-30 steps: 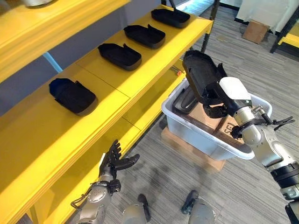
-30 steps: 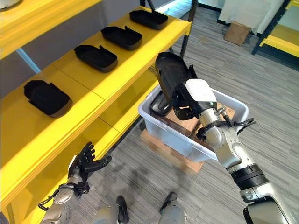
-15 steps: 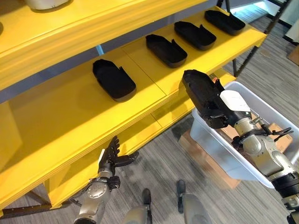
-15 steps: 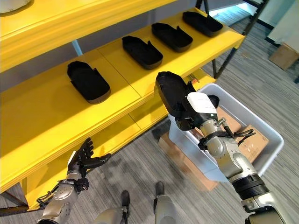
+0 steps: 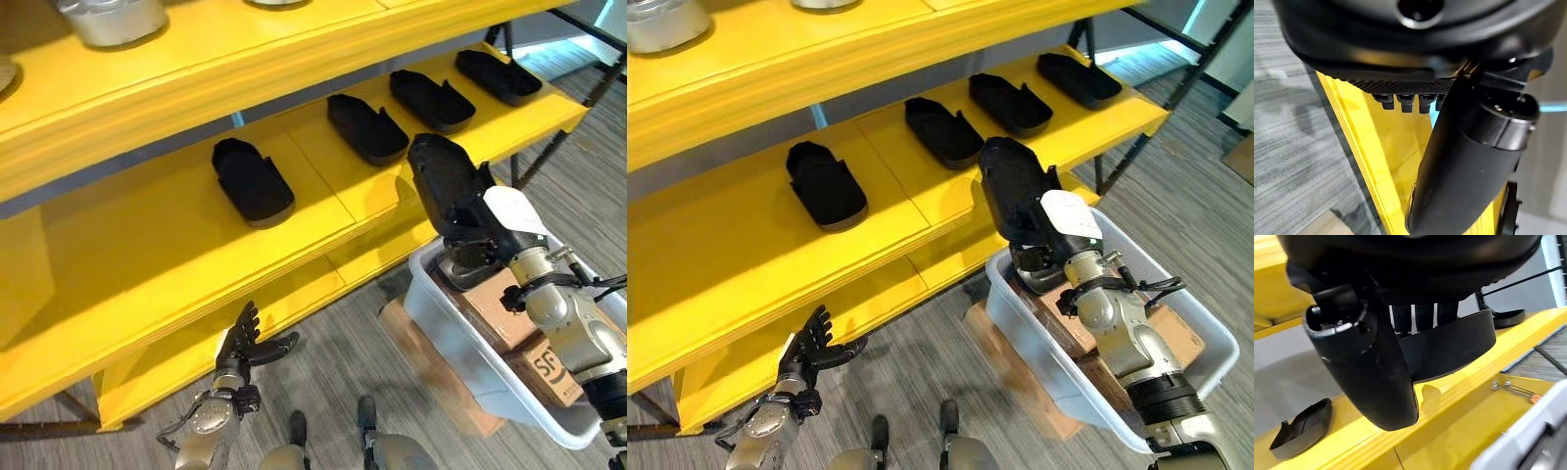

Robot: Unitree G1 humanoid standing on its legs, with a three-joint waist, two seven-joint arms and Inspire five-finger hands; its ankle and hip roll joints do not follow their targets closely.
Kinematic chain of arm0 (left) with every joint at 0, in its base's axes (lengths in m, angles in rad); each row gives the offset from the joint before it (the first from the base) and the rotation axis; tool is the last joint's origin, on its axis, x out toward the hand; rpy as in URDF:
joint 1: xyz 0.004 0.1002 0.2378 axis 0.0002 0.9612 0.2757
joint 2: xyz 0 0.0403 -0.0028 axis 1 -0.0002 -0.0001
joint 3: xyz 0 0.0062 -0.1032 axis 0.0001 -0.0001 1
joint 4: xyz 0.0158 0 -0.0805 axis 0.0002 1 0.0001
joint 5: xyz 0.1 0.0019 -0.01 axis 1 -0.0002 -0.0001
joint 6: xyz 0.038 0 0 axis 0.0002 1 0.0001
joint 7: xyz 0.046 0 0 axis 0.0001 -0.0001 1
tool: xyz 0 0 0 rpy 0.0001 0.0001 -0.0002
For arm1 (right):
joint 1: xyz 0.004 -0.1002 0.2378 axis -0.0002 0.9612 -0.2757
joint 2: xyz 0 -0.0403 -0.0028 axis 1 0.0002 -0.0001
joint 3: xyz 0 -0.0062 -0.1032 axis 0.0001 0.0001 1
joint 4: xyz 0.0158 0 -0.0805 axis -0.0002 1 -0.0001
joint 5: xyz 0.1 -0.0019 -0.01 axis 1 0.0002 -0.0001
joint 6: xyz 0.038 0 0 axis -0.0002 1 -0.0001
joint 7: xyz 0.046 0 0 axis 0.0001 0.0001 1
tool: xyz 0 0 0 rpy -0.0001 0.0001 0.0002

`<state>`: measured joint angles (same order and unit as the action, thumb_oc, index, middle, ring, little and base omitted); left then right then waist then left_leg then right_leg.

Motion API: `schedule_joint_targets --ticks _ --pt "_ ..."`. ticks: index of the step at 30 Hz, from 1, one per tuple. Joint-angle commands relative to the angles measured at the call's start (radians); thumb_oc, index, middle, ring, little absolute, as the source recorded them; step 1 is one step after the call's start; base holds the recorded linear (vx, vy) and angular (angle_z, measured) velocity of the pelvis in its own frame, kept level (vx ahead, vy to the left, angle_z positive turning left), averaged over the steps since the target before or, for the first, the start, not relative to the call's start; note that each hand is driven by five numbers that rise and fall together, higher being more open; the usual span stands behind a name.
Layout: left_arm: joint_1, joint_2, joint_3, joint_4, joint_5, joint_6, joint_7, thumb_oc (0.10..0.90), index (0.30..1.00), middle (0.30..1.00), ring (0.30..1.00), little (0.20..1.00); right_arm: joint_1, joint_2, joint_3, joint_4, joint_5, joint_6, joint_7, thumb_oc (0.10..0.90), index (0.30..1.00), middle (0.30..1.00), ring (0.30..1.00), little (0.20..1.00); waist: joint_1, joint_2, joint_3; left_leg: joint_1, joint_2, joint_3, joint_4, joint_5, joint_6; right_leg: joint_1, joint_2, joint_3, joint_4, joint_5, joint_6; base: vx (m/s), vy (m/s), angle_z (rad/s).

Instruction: Move parts from the plastic box to the shelf.

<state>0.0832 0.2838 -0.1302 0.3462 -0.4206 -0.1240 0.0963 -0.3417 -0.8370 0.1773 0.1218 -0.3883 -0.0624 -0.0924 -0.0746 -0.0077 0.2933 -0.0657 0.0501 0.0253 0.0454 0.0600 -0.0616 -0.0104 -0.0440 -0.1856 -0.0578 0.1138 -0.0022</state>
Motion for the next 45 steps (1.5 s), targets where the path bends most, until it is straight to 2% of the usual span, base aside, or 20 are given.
schedule_joint_targets --ticks 1,2,3,4,5,7,8,9,10,11,13,14,16,21,26,29,34,38,45 --pt "-0.030 0.071 -0.003 -0.089 0.000 -0.068 -0.021 0.900 1.000 1.000 1.000 1.000 -0.123 -0.066 -0.095 -0.100 0.050 -0.073 -0.089 0.400 0.300 0.300 0.300 0.300 0.015 -0.035 -0.070 0.039 0.132 0.163 0.201 -0.149 -0.011 -0.128 -0.082 -0.029 0.265 -0.136 0.062 -0.08 0.004 0.89" --pt "-0.035 0.070 -0.002 -0.090 -0.001 -0.070 -0.018 0.900 1.000 1.000 1.000 1.000 -0.131 -0.067 -0.099 -0.101 0.048 -0.068 -0.093 0.400 0.300 0.300 0.300 0.300 0.012 -0.028 -0.074 0.055 0.164 0.155 0.189 -0.124 -0.020 -0.145 -0.086 -0.036 0.293 -0.145 0.061 -0.05 0.047 0.57" --pt "-0.043 0.069 -0.006 -0.090 -0.003 -0.073 -0.011 0.900 1.000 1.000 1.000 1.000 -0.140 -0.067 -0.102 -0.102 0.049 -0.065 -0.104 0.400 0.300 0.300 0.300 0.300 0.002 -0.022 -0.079 0.078 0.211 0.174 0.170 -0.097 -0.024 -0.162 -0.094 -0.051 0.321 -0.155 0.064 -0.03 0.033 0.40" --pt "-0.044 0.067 -0.006 -0.089 -0.003 -0.074 -0.010 0.900 1.000 1.000 1.000 1.000 -0.142 -0.068 -0.101 -0.102 0.049 -0.065 -0.105 0.400 0.300 0.300 0.300 0.300 0.001 -0.021 -0.079 0.082 0.213 0.174 0.163 -0.094 -0.027 -0.164 -0.093 -0.053 0.329 -0.161 0.062 -0.06 0.165 0.53" --pt "-0.062 0.069 -0.019 -0.092 -0.012 -0.078 -0.004 0.900 1.000 1.000 1.000 1.000 -0.146 -0.075 -0.108 -0.099 0.052 -0.063 -0.124 0.400 0.300 0.300 0.300 0.300 -0.014 -0.002 -0.082 0.109 0.308 0.208 0.120 -0.007 -0.051 -0.191 -0.123 -0.076 0.386 -0.192 0.078 -0.07 0.201 0.61" --pt "-0.082 0.071 -0.024 -0.096 -0.028 -0.080 0.006 0.900 1.000 1.000 1.000 1.000 -0.140 -0.091 -0.117 -0.094 0.049 -0.053 -0.138 0.400 0.300 0.300 0.300 0.300 -0.028 0.019 -0.080 0.102 0.389 0.241 0.040 0.105 -0.084 -0.228 -0.175 -0.115 0.477 -0.225 0.086 -0.08 0.213 0.88" --pt "-0.083 0.070 -0.027 -0.097 -0.029 -0.079 0.006 0.900 1.000 1.000 1.000 1.000 -0.137 -0.094 -0.120 -0.095 0.049 -0.052 -0.138 0.400 0.300 0.300 0.300 0.300 -0.032 0.019 -0.082 0.105 0.387 0.237 0.025 0.116 -0.090 -0.237 -0.180 -0.119 0.498 -0.240 0.087 0.00 0.188 1.07" --pt "-0.086 0.069 -0.028 -0.099 -0.035 -0.077 0.006 0.900 1.000 1.000 1.000 1.000 -0.131 -0.106 -0.131 -0.101 0.045 -0.047 -0.141 0.400 0.300 0.300 0.300 0.300 -0.027 0.031 -0.079 0.105 0.401 0.242 0.013 0.154 -0.108 -0.244 -0.218 -0.132 0.543 -0.247 0.093 0.03 0.098 0.94" --pt "-0.087 0.069 -0.030 -0.100 -0.036 -0.076 0.005 0.900 1.000 1.000 1.000 1.000 -0.126 -0.108 -0.135 -0.103 0.045 -0.046 -0.141 0.400 0.300 0.300 0.300 0.300 -0.028 0.030 -0.079 0.106 0.398 0.239 0.007 0.158 -0.110 -0.247 -0.223 -0.134 0.554 -0.254 0.094 0.03 0.195 0.82" --pt "-0.075 0.065 -0.023 -0.101 -0.034 -0.075 0.002 0.900 1.000 1.000 1.000 1.000 -0.107 -0.104 -0.154 -0.106 0.039 -0.042 -0.141 0.400 0.300 0.300 0.300 0.300 -0.018 0.041 -0.078 0.101 0.380 0.245 -0.012 0.122 -0.112 -0.253 -0.241 -0.139 0.571 -0.243 0.097 0.06 0.129 0.55" --pt "-0.070 0.064 -0.025 -0.104 -0.028 -0.073 0.000 0.900 1.000 1.000 1.000 1.000 -0.090 -0.097 -0.168 -0.112 0.037 -0.041 -0.140 0.400 0.300 0.300 0.300 0.300 -0.012 0.042 -0.078 0.105 0.370 0.250 -0.011 0.105 -0.113 -0.243 -0.253 -0.140 0.573 -0.238 0.101 0.09 0.153 0.27" --pt "-0.071 0.069 -0.026 -0.106 -0.017 -0.073 -0.004 0.900 1.000 1.000 1.000 1.000 -0.062 -0.080 -0.188 -0.124 0.035 -0.044 -0.142 0.400 0.300 0.300 0.300 0.300 0.000 0.039 -0.070 0.092 0.346 0.247 0.011 0.057 -0.109 -0.219 -0.278 -0.145 0.564 -0.227 0.110 0.11 0.150 0.24" --pt "-0.074 0.079 -0.030 -0.109 -0.008 -0.073 -0.005 0.900 1.000 1.000 1.000 1.000 -0.034 -0.070 -0.208 -0.130 0.025 -0.041 -0.144 0.400 0.300 0.300 0.300 0.300 0.008 0.030 -0.060 0.076 0.327 0.243 0.045 0.019 -0.108 -0.189 -0.302 -0.154 0.542 -0.212 0.123 0.11 0.142 0.27" --pt "-0.078 0.096 -0.021 -0.118 0.007 -0.077 0.001 0.900 1.000 1.000 1.000 1.000 -0.022 -0.052 -0.220 -0.143 0.011 -0.038 -0.138 0.400 0.300 0.300 0.300 0.300 0.024 0.020 -0.046 0.062 0.278 0.230 0.089 -0.049 -0.094 -0.144 -0.337 -0.155 0.483 -0.164 0.156 0.10 0.157 0.19" --pt "-0.084 0.109 -0.012 -0.107 0.016 -0.075 0.011 0.900 1.000 1.000 1.000 1.000 -0.027 -0.050 -0.222 -0.151 0.003 -0.033 -0.133 0.400 0.300 0.300 0.300 0.300 0.038 -0.008 -0.056 0.035 0.232 0.206 0.128 -0.102 -0.073 -0.113 -0.361 -0.150 0.421 -0.124 0.178 0.11 0.145 0.03" --pt "-0.082 0.106 -0.011 -0.104 0.017 -0.073 0.014 0.900 1.000 1.000 1.000 1.000 -0.038 -0.046 -0.213 -0.150 0.000 -0.032 -0.131 0.400 0.300 0.300 0.300 0.300 0.043 -0.017 -0.061 0.033 0.221 0.205 0.134 -0.116 -0.066 -0.105 -0.368 -0.149 0.409 -0.113 0.184 0.07 0.076 0.04" --pt "-0.072 0.108 -0.007 -0.106 0.014 -0.075 0.013 0.900 1.000 1.000 1.000 1.000 -0.106 -0.039 -0.161 -0.136 0.003 -0.028 -0.117 0.400 0.300 0.300 0.300 0.300 0.065 -0.049 -0.084 0.028 0.200 0.198 0.134 -0.135 -0.054 -0.084 -0.376 -0.154 0.364 -0.068 0.201 0.06 0.051 0.08" --pt "-0.066 0.110 -0.002 -0.107 0.012 -0.075 0.015 0.900 1.000 1.000 1.000 1.000 -0.156 -0.038 -0.127 -0.121 0.003 -0.024 -0.116 0.400 0.300 0.300 0.300 0.300 0.077 -0.061 -0.092 0.027 0.194 0.195 0.129 -0.138 -0.052 -0.077 -0.377 -0.161 0.350 -0.058 0.206 0.03 0.018 0.04" --pt "-0.046 0.123 0.013 -0.120 -0.003 -0.076 0.011 0.900 1.000 1.000 1.000 1.000 -0.371 -0.041 0.015 -0.026 0.021 -0.006 -0.101 0.400 0.300 0.300 0.300 0.300 0.111 -0.084 -0.102 0.024 0.183 0.192 0.115 -0.135 -0.046 -0.066 -0.380 -0.179 0.334 -0.025 0.212 0.03 0.007 0.06"
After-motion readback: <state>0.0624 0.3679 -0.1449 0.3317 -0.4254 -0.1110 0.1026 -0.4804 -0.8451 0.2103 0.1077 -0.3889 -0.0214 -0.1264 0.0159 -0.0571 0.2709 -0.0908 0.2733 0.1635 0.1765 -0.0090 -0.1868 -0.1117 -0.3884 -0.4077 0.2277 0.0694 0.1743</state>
